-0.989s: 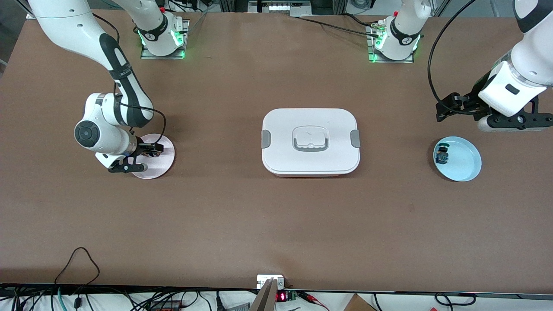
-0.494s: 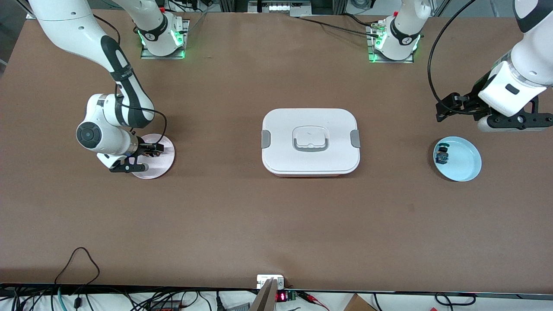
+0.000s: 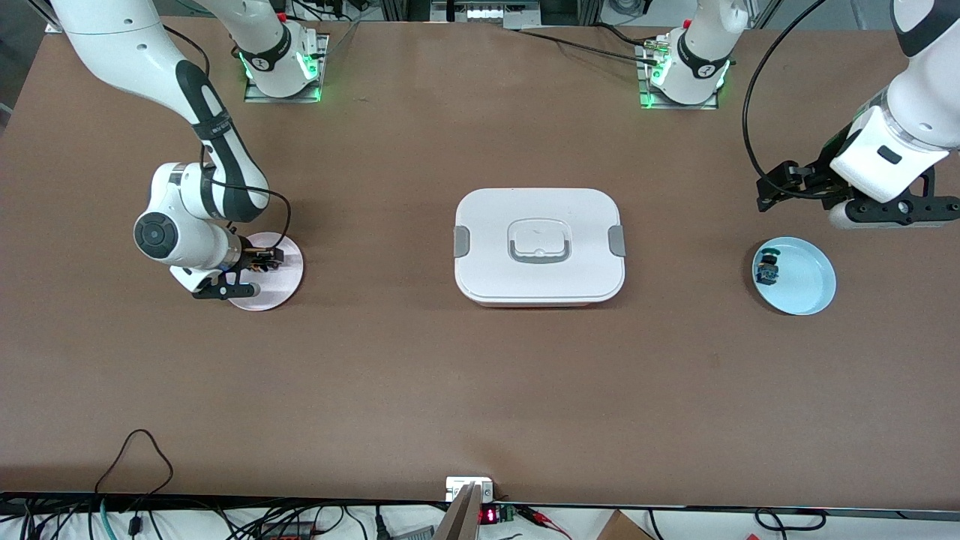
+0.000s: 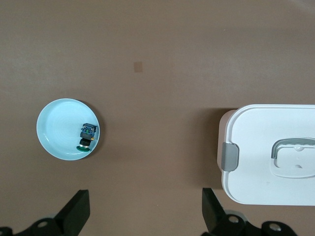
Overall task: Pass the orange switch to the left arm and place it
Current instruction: 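Lower the right gripper and grasp the orange switch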
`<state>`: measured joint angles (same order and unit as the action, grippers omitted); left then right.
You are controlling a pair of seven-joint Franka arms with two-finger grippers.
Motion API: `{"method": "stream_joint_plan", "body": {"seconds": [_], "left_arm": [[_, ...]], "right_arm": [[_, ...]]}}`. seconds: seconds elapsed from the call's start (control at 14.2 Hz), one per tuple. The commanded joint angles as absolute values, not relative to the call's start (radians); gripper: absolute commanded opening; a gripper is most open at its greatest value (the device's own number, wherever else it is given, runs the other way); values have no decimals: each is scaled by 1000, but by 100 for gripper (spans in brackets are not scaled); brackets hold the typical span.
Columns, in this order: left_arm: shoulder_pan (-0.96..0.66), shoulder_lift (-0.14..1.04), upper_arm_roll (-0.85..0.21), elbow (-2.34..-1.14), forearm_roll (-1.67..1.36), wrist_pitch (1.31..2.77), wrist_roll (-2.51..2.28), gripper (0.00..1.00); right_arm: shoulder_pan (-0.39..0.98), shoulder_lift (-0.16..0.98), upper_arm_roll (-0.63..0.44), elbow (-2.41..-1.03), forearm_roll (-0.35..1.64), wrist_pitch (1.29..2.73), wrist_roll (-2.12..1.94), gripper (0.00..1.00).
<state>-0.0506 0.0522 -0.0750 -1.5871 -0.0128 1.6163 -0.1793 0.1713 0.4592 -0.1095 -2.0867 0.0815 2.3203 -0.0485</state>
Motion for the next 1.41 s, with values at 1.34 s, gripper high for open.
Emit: {"method": "stream_joint_plan", "body": {"seconds": [1.34], "left_arm": [[-49,64,-75,-1562,-8,1601,-184,100]], "right_arm": [[186,275,-40,-1569,487,1824,-386,1]]}}
